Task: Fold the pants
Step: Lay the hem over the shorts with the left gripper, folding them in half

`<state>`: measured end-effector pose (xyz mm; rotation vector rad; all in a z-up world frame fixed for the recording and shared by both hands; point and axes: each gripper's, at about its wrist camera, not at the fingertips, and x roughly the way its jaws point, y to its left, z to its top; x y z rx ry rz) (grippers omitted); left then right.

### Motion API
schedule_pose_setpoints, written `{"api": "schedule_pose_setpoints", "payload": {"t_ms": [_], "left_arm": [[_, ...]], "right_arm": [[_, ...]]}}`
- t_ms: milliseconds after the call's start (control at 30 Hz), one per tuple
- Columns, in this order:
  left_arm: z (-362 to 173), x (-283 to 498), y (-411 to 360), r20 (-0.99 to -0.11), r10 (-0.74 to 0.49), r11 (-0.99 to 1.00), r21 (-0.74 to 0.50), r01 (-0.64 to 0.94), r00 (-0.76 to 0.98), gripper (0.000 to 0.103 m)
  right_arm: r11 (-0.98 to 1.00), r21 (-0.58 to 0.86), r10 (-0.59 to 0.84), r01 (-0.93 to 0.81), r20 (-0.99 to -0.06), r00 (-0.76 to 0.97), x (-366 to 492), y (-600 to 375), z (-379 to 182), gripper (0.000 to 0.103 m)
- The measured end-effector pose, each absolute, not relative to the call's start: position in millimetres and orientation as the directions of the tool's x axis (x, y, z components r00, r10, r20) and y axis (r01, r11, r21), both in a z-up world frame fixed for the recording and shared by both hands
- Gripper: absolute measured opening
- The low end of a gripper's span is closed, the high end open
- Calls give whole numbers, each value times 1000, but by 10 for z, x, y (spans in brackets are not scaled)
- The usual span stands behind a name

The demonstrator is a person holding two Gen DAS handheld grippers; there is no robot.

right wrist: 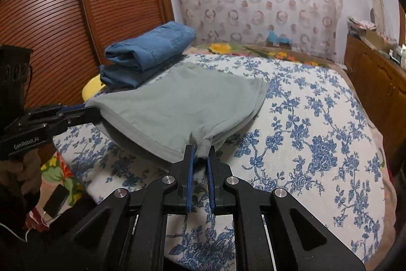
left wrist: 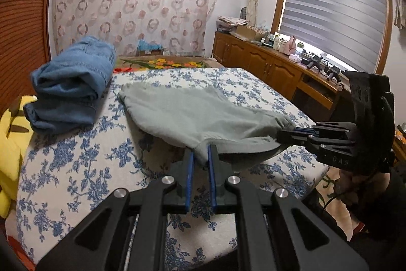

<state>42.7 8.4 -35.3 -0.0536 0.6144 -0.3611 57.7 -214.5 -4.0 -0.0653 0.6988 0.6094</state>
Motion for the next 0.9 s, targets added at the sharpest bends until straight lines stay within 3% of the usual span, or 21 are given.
{"api": "schedule_pose_setpoints", "payload": {"t_ms": [900], "left_arm": [[138, 115, 13, -465, -355, 932, -105, 348, 811, 8]], "right_arm": [[811, 151, 554, -565, -509, 659, 306, -2319, 554, 7]]}}
